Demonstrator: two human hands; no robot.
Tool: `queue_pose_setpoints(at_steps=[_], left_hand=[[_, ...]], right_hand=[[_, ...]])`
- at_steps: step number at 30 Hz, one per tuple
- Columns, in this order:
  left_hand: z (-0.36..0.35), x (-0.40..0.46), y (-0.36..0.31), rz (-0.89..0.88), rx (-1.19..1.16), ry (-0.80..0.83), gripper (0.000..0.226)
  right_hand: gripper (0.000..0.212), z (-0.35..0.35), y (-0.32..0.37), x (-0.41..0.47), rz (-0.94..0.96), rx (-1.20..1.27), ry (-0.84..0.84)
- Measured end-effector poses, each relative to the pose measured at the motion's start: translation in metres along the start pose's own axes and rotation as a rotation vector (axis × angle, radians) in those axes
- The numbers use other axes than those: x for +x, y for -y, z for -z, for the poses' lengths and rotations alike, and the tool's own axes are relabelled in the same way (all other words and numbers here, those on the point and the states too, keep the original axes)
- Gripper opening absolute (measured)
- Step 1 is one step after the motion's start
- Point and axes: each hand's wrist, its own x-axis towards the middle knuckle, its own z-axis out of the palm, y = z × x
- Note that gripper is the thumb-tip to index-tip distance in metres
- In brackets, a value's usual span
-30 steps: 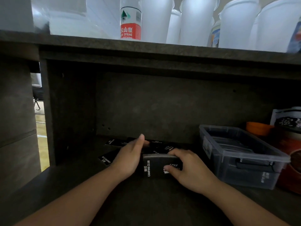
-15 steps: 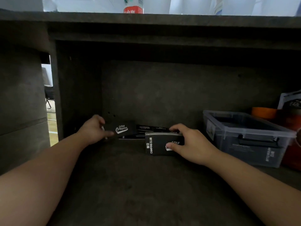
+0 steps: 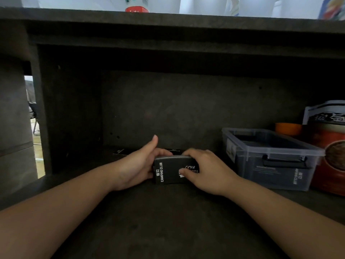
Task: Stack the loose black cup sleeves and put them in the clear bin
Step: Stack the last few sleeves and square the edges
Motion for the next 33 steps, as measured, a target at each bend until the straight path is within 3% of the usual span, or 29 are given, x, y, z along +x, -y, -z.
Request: queue_pose_setpoints(at_steps=[3, 6, 8, 11, 15, 18, 25, 27, 30, 33], left_hand=[[0.011, 0.004, 0.002, -0.081, 0.129, -0.204, 0.072], [0.046, 0.002, 0.009, -0.116, 0.725, -0.505, 0.037], [0.065, -0.001, 0.017, 0.064, 1.024, -0.468, 0.047], [0.072, 0.000, 0.022, 0.294, 1.246, -0.353, 0.059], [0.071, 0.003, 0.015, 0.237, 1.318, -0.443, 0.066], [0.074, -0.001, 0.016, 0.257, 1.324, -0.423, 0.066], [0.082, 0.000, 0.018, 0.064, 1.250, -0.413, 0.034], [0.077, -0.001, 0.017, 0.088, 1.249, -0.389, 0.059], [0.069, -0.003, 0.016, 0.138, 1.236, -0.340, 0.121], [0.066, -0.004, 0.011, 0.190, 1.205, -0.311, 0.119]], right_hand=[[0.033, 0.001, 0.002, 0.001, -0.005, 0.003, 0.008], [0.033, 0.001, 0.002, 0.001, -0.002, -0.005, 0.008], [0.031, 0.000, 0.000, 0.001, -0.006, 0.003, 0.005], [0.030, 0.000, 0.001, 0.001, -0.023, 0.028, 0.008], [0.030, 0.004, 0.004, 0.000, -0.076, 0.030, 0.012], [0.030, 0.005, 0.007, 0.000, -0.088, 0.008, 0.008], [0.031, 0.005, 0.006, 0.001, -0.088, -0.010, 0.007], [0.033, 0.006, 0.005, 0.000, -0.086, -0.005, 0.006], [0.034, 0.005, 0.005, 0.000, -0.084, 0.009, 0.012], [0.032, 0.005, 0.005, 0.000, -0.081, 0.011, 0.020]])
